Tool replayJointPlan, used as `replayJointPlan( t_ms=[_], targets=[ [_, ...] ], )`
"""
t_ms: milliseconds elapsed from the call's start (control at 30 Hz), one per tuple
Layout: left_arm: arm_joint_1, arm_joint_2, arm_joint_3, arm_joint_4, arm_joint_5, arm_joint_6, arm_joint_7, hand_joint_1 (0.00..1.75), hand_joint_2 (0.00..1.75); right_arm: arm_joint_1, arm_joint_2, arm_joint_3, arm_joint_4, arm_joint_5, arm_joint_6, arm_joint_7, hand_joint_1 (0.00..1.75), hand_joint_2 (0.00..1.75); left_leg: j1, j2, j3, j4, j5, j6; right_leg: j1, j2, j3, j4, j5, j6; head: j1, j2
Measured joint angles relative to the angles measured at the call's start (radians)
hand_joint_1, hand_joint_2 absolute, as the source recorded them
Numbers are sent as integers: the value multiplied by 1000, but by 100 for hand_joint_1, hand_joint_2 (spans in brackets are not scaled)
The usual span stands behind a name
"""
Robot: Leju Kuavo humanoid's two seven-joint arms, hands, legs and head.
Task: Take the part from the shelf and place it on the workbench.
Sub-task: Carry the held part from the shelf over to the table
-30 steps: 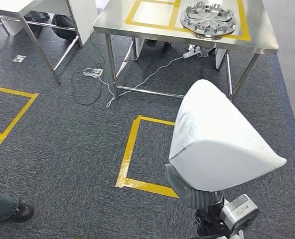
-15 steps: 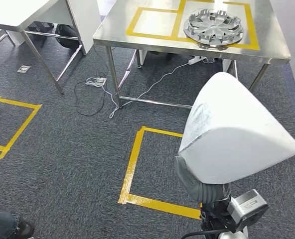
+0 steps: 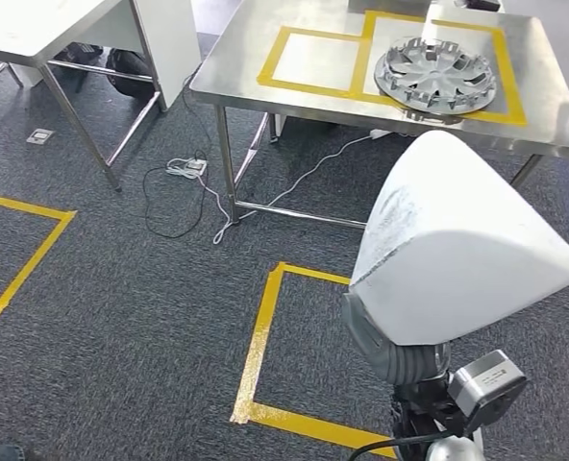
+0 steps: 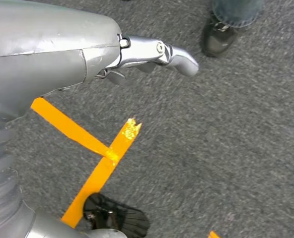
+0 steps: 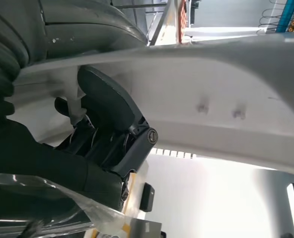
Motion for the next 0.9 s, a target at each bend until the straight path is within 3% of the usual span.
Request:
replayJointPlan(
  t_ms=[67,100,133,167,200,267,400,467,567,600,667,733,800,867,900],
  targets=[
    [0,-1,0,-4,0,-1,2,0,175,2,0,-8,0,-14,11,-1,175,175,-3,0,16,-1,-17,3,0,0,-90,103,-47,2,3,0],
    [1,-1,0,-5,0,-2,3,0,175,3,0,-11,1,-17,13,-4,175,175,-4,-1,27,-1,-27,4,1,0,-119,117,-53,1,4,0],
    [1,-2,0,-5,0,-2,3,0,175,4,0,-14,1,-19,14,-6,175,175,-6,-1,41,-2,-38,4,2,0,-133,98,-35,-2,4,0],
    [1,-3,1,-6,0,-2,3,0,175,4,0,-17,1,-20,14,-9,175,175,-8,-2,57,-2,-50,3,3,0,-134,53,9,-6,4,0],
    [2,-4,1,-6,0,-2,3,0,175,5,0,-20,1,-20,14,-13,175,175,-9,-2,71,-3,-62,3,6,0,-128,-6,70,-13,4,0],
    [0,-7,1,-8,0,-3,3,0,175,7,0,-26,1,-18,14,-19,175,175,-12,-4,93,-3,-81,-4,12,-3,-117,-85,135,-25,0,0],
    [-4,-10,1,-8,-2,-5,3,0,175,12,0,-31,-6,-12,14,-26,175,175,-12,-4,115,14,-91,-27,14,-6,-85,-120,154,-45,-4,0],
    [-7,-11,1,-9,-2,-5,3,0,175,11,1,-33,-8,-8,14,-30,175,175,-11,-3,91,69,-111,-35,8,-7,-56,-137,149,-53,-8,0],
    [-7,-11,1,-9,-2,-5,2,0,175,14,1,-38,-9,-6,14,-33,175,175,-5,-2,-18,227,-166,-49,7,-6,-32,-144,126,-58,-11,0],
    [-4,-10,1,-9,-2,-5,2,0,175,17,1,-39,-9,-5,14,-33,175,175,-3,-2,-47,253,-168,-53,7,-5,-23,-144,116,-57,-11,0],
    [-1,-9,1,-9,-2,-5,2,0,175,20,1,-41,-9,-4,15,-34,175,175,-2,-1,-59,209,-122,-56,6,-3,-1,-144,95,-53,-11,0],
    [1,-8,1,-9,-2,-5,2,0,175,21,2,-41,-8,-3,15,-34,175,175,-3,3,-33,93,-41,-53,5,-5,26,-144,71,-44,-12,0],
    [1,-8,1,-9,-4,-5,2,0,175,21,3,-42,-9,-2,15,-35,175,175,-7,6,-13,28,-25,-41,6,-5,49,-149,50,-31,-13,0],
    [0,-9,1,-9,-5,-5,2,0,175,21,3,-42,-12,-1,15,-36,175,175,-8,5,4,14,-42,-22,7,-3,68,-144,54,-16,-14,0],
    [1,-9,1,-9,-5,-5,2,0,175,21,3,-43,-13,0,15,-35,175,175,-7,4,20,5,-37,-14,7,-3,69,-129,62,-9,-13,0]
  ],
)
